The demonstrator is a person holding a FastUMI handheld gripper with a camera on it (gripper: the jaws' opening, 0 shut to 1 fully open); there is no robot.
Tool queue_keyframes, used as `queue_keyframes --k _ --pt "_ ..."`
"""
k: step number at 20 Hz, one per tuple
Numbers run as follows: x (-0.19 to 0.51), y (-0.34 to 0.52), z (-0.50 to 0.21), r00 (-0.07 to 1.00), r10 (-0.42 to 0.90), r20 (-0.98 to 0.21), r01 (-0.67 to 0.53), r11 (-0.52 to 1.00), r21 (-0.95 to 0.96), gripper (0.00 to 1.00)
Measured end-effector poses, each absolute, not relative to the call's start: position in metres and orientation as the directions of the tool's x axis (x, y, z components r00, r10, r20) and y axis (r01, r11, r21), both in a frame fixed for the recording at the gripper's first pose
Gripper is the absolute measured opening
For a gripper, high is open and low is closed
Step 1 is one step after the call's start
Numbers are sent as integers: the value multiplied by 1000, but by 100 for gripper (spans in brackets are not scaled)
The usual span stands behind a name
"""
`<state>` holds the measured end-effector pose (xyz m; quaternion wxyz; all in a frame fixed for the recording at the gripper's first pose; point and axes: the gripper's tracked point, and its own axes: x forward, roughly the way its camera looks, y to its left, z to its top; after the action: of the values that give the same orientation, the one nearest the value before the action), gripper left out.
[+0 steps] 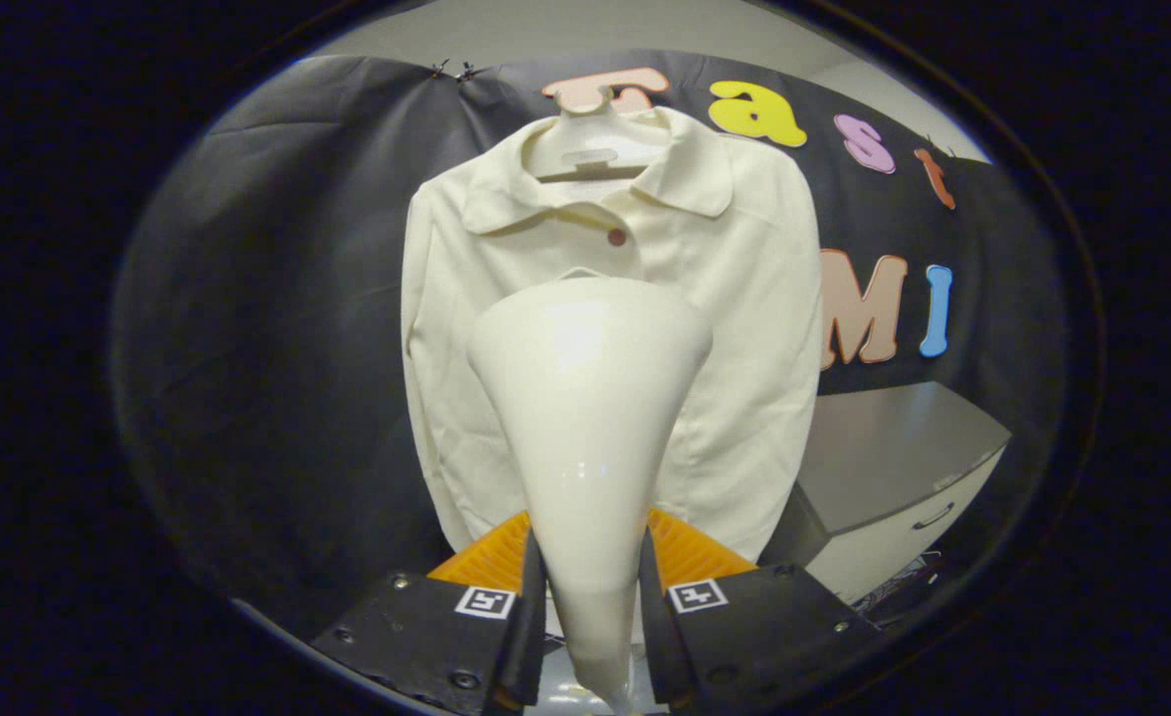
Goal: Iron the clothes twice with a garment steamer, once on the left side and once on the right side.
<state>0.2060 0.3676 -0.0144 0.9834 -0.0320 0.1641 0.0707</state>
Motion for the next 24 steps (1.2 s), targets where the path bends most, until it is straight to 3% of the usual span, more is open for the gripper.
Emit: queue_keyframes --k 7,12,24 --pt "235 330 78 976 97 -194 -107 993 -43 41" --pt "275 306 114 983 70 -172 -77 996 -35 41" --pt "314 287 80 960 78 -268 -78 997 13 42"
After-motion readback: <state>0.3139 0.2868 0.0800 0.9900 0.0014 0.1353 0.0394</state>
